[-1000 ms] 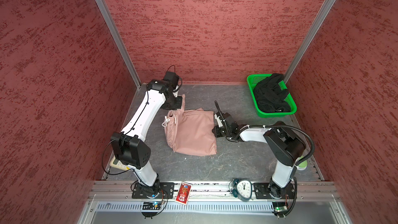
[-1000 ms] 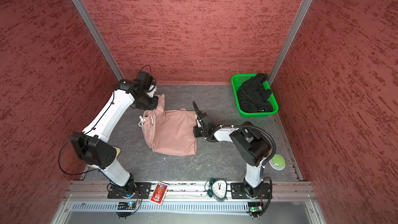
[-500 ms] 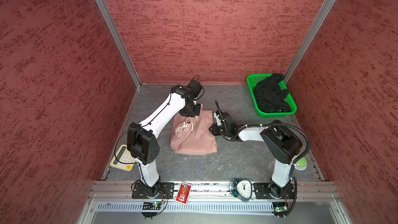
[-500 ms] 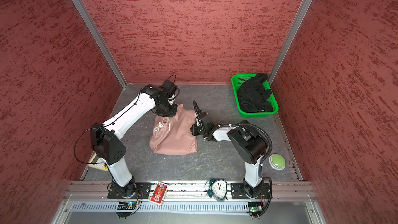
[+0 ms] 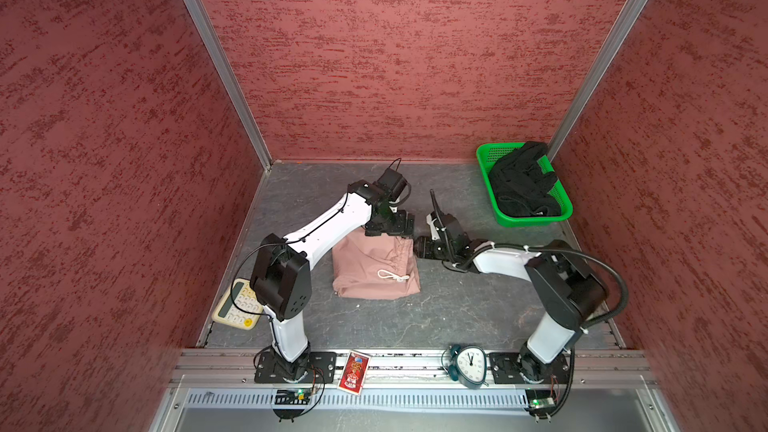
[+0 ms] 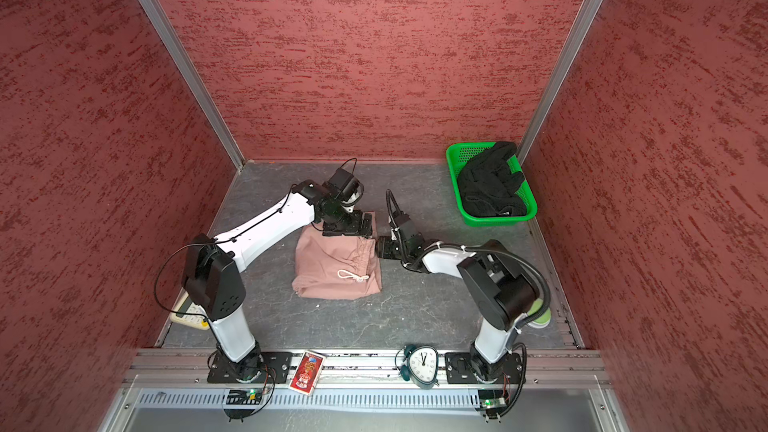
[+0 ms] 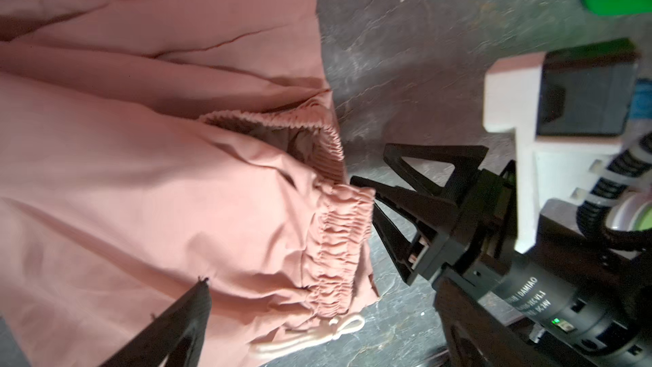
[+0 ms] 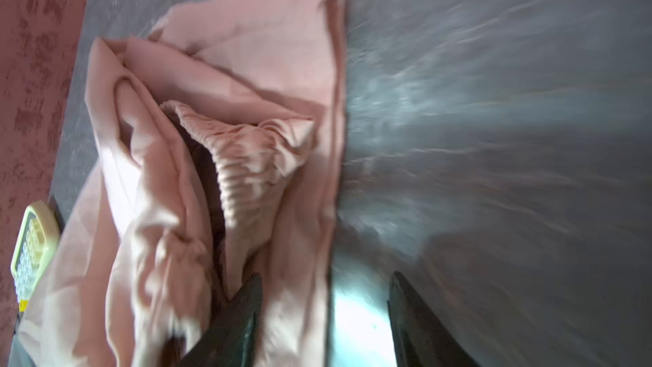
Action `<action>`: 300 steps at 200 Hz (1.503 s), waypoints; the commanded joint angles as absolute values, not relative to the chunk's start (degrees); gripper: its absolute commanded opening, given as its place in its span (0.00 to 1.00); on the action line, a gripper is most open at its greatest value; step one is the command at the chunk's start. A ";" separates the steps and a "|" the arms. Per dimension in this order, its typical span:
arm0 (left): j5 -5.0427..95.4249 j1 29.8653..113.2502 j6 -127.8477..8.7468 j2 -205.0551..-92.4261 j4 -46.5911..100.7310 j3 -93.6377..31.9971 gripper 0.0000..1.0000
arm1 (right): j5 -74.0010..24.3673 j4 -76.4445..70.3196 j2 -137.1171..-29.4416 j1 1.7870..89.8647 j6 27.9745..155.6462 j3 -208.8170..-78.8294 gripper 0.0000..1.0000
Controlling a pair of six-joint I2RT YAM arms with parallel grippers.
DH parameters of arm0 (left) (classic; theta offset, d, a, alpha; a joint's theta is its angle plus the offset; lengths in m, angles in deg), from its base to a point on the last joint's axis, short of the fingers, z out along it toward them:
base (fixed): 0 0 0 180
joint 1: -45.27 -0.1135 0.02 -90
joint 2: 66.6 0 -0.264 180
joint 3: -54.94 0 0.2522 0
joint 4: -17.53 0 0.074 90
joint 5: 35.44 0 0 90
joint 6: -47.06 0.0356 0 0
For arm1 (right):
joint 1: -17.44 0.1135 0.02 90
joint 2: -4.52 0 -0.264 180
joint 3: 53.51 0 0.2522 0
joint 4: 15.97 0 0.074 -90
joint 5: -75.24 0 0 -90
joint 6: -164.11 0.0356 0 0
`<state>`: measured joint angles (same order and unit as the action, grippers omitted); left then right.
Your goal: Fold and stack the shorts
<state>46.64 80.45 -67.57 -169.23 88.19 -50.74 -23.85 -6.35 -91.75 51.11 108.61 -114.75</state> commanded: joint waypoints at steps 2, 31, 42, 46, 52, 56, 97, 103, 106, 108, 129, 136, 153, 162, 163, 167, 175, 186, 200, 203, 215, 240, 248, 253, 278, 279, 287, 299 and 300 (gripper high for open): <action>42.36 80.51 -68.42 -162.03 81.15 -51.63 0.99 | -19.53 0.09 -83.09 49.52 104.80 -113.75 0.59; 46.28 76.53 -66.19 -155.08 84.63 -49.95 0.99 | -23.20 6.20 -79.05 52.50 95.02 -118.40 0.54; 46.40 72.48 -65.88 -151.54 84.29 -46.29 0.99 | -27.53 5.13 -79.02 54.66 93.26 -120.79 0.50; 46.22 70.86 -65.88 -149.98 83.62 -44.46 0.99 | -29.00 4.15 -79.07 55.49 93.07 -121.34 0.48; 45.76 68.34 -66.00 -147.53 82.31 -41.60 0.99 | -31.09 2.14 -79.81 56.66 93.14 -122.03 0.43; 45.43 66.97 -66.05 -145.85 81.30 -39.56 0.99 | -33.12 0.69 -80.55 57.05 93.22 -122.36 0.41; 43.21 58.36 -65.10 -131.47 72.44 -21.88 0.99 | -40.02 -5.78 -93.04 60.77 97.03 -126.59 0.17; 42.17 58.05 -65.15 -130.58 71.83 -20.23 0.99 | -38.40 -5.22 -94.34 60.62 97.67 -126.63 0.14; 41.66 57.95 -65.14 -130.20 71.55 -19.39 0.99 | -37.64 -4.88 -94.88 60.53 97.93 -126.60 0.13; 41.34 57.93 -65.13 -130.02 71.37 -19.10 0.99 | -37.16 -4.68 -95.23 60.41 98.10 -126.58 0.12; 39.58 58.01 -65.82 -129.57 69.95 -14.64 0.99 | -34.94 -2.86 -98.81 58.62 100.39 -125.10 0.09; 39.32 57.94 -66.10 -129.69 69.51 -13.81 0.99 | -34.92 -2.64 -99.87 57.96 101.41 -124.31 0.08; 39.41 57.93 -66.06 -130.05 69.43 -12.62 0.99 | -33.97 -2.16 -101.28 56.72 103.98 -121.80 0.08; 39.61 57.92 -65.92 -130.14 69.43 -12.36 0.99 | -33.17 -1.62 -101.39 56.32 104.52 -120.70 0.08; 39.61 57.92 -65.94 -130.14 69.43 -12.35 0.99 | -33.02 -1.47 -101.39 56.31 104.56 -120.66 0.09; 39.70 57.84 -65.80 -130.14 69.43 -12.30 0.99 | -32.40 -0.93 -101.39 56.29 104.60 -120.54 0.09; 39.87 57.85 -65.57 -130.19 69.43 -12.42 0.99 | -31.36 0.40 -101.27 56.33 104.08 -120.71 0.11; 40.18 57.67 -65.15 -130.32 69.43 -12.78 0.99 | -31.02 1.97 -101.04 56.50 102.83 -121.73 0.17; 40.50 57.25 -64.21 -130.65 69.76 -14.04 0.99 | -30.85 3.00 -99.64 57.60 100.15 -123.46 0.26; 40.62 57.13 -63.88 -130.74 69.97 -14.40 0.99 | -30.54 3.16 -99.10 57.95 99.49 -123.89 0.28; 41.40 56.53 -62.92 -131.06 70.98 -16.26 0.99 | -29.19 4.15 -96.69 59.42 96.81 -125.55 0.36; 42.14 55.27 -60.57 -131.54 73.13 -20.45 0.99 | -26.90 7.95 -92.61 60.92 93.00 -128.91 0.52; 42.27 54.96 -59.93 -131.55 73.83 -21.82 0.99 | -26.12 9.73 -92.02 61.26 91.92 -129.84 0.55; 42.37 54.85 -59.51 -131.48 74.22 -22.45 0.99 | -25.39 11.34 -91.90 61.57 91.33 -130.47 0.57; 43.50 54.13 -58.24 -130.66 76.48 -24.76 0.99 | -21.75 18.32 -92.96 65.40 85.48 -132.86 0.68; 43.50 54.09 -58.20 -130.62 76.51 -24.79 0.99 | -21.51 18.56 -93.04 65.63 85.20 -132.89 0.68; 43.87 53.76 -58.06 -130.15 76.94 -24.99 0.99 | -19.66 20.07 -93.88 67.30 83.88 -133.22 0.72; 43.96 53.29 -57.97 -129.24 77.43 -25.20 0.99 | -19.93 21.76 -96.14 68.76 82.73 -133.84 0.74; 43.94 53.28 -57.97 -129.16 77.47 -25.19 0.99 | -19.94 21.86 -96.26 68.85 82.73 -133.91 0.74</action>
<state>42.70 54.31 -60.03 -131.06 74.49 -24.18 -24.04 13.19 -93.12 65.39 88.70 -132.94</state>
